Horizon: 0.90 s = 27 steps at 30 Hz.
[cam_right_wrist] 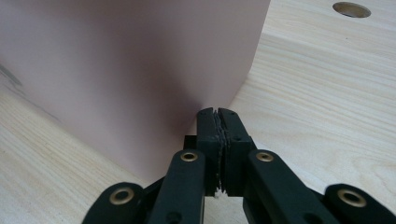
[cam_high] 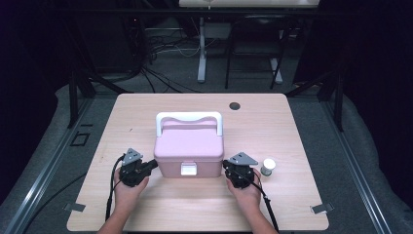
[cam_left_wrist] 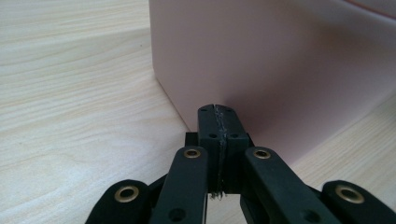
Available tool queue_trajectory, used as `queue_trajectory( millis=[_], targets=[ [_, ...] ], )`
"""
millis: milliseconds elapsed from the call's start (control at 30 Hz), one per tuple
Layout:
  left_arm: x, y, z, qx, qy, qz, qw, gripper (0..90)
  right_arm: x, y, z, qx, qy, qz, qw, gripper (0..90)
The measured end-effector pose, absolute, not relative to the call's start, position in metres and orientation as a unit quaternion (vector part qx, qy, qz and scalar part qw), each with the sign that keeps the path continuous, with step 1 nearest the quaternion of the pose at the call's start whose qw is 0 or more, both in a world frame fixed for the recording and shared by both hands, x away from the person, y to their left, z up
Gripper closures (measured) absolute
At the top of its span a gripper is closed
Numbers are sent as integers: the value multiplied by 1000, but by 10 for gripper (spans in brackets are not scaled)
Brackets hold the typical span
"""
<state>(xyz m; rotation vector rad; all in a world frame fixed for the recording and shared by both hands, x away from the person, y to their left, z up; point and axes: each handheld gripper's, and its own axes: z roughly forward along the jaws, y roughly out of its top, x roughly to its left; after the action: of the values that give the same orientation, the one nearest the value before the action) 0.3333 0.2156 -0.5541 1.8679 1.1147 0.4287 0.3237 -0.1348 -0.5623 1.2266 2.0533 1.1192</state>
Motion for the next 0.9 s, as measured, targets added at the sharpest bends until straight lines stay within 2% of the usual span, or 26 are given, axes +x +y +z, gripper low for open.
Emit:
queue_trajectory(
  millis=[400,900],
  targets=[
    [329,215,-554,755,451,162,448,896,320,-141,-560,447,762,411,226,898],
    [317,214,-553,763,437,158,448,897,308,-145,-559,446,763,412,221,898]
  ],
)
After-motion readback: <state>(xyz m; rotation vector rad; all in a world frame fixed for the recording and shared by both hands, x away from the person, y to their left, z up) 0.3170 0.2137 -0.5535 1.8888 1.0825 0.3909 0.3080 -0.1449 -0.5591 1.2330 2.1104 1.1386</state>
